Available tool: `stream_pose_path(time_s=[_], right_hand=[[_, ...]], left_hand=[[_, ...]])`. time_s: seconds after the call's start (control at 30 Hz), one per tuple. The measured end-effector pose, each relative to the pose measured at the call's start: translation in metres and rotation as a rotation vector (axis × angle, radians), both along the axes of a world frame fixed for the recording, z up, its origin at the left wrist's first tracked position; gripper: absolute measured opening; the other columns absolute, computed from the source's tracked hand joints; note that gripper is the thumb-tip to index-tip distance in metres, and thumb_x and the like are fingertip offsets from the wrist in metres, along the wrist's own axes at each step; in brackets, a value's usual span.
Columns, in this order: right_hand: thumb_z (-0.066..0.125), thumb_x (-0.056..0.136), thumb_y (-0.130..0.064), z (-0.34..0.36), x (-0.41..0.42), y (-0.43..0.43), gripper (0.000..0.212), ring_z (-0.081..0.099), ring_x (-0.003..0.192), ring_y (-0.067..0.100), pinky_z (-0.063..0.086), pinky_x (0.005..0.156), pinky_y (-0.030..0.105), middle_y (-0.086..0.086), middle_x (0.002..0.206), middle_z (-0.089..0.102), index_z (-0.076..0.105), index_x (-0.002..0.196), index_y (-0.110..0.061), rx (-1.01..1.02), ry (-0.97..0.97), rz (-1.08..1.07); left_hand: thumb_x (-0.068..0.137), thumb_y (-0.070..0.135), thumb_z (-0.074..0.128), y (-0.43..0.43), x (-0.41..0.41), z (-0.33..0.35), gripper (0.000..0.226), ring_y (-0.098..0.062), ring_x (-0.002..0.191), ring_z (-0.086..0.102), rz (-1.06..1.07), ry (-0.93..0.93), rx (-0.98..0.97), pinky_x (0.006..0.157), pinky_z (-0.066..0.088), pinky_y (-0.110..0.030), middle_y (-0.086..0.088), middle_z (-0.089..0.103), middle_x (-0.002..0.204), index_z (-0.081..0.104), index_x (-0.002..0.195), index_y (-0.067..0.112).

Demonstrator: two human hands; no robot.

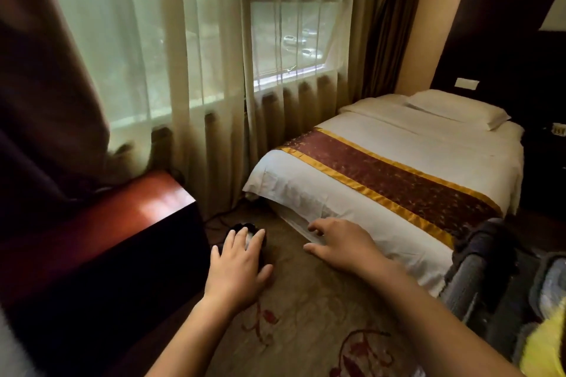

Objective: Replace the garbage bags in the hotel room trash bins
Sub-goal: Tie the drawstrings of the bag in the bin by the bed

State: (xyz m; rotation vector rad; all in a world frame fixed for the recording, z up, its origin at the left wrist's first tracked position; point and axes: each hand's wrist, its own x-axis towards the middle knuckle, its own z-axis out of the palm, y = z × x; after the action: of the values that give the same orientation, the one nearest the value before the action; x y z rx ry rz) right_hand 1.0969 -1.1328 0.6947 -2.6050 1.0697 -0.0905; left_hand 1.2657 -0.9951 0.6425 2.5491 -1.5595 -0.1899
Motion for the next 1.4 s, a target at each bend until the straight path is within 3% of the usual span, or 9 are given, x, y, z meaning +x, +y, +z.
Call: stream_pose_path(time_s=[0.63,0.87,1.17,1.4], right_hand=[[0.060,0.088,-0.054,-0.078,0.213,-0.200,0.041,0.065,0.107,0.021,0.056,0.084,0.040,-0.003,0.117,0.070,0.063,0.119,-0.028,0.140,0.095,0.209],[0.060,0.087,-0.053,-0.116,0.290,-0.242,0.042,0.065,0.108,0.019,0.053,0.082,0.034,-0.006,0.118,0.070,0.063,0.123,-0.031,0.222,0.135,0.211],[0.059,0.088,-0.051,-0.155,0.384,-0.302,0.032,0.066,0.101,0.019,0.056,0.081,0.038,-0.007,0.110,0.071,0.064,0.111,-0.029,0.226,0.227,0.191],[0.059,0.090,-0.051,-0.185,0.426,-0.350,0.038,0.065,0.105,0.018,0.055,0.081,0.035,-0.007,0.115,0.070,0.064,0.121,-0.030,0.253,0.269,0.211]], left_hand=[[0.094,0.054,0.047,-0.156,0.174,-0.062,0.074,-0.024,0.153,0.009,0.277,0.069,0.103,0.120,0.019,-0.050,-0.004,0.017,0.165,0.014,0.157,0.033],[0.094,0.054,0.046,-0.208,0.242,-0.097,0.073,-0.024,0.153,0.011,0.279,0.105,0.158,0.120,0.022,-0.050,-0.004,0.018,0.164,0.015,0.157,0.032],[0.094,0.053,0.046,-0.280,0.339,-0.150,0.072,-0.026,0.151,0.017,0.219,0.148,0.190,0.116,0.028,-0.050,-0.006,0.023,0.163,0.019,0.156,0.030],[0.094,0.053,0.045,-0.320,0.379,-0.182,0.070,-0.028,0.151,0.018,0.244,0.208,0.243,0.117,0.030,-0.045,-0.008,0.024,0.162,0.021,0.156,0.029]])
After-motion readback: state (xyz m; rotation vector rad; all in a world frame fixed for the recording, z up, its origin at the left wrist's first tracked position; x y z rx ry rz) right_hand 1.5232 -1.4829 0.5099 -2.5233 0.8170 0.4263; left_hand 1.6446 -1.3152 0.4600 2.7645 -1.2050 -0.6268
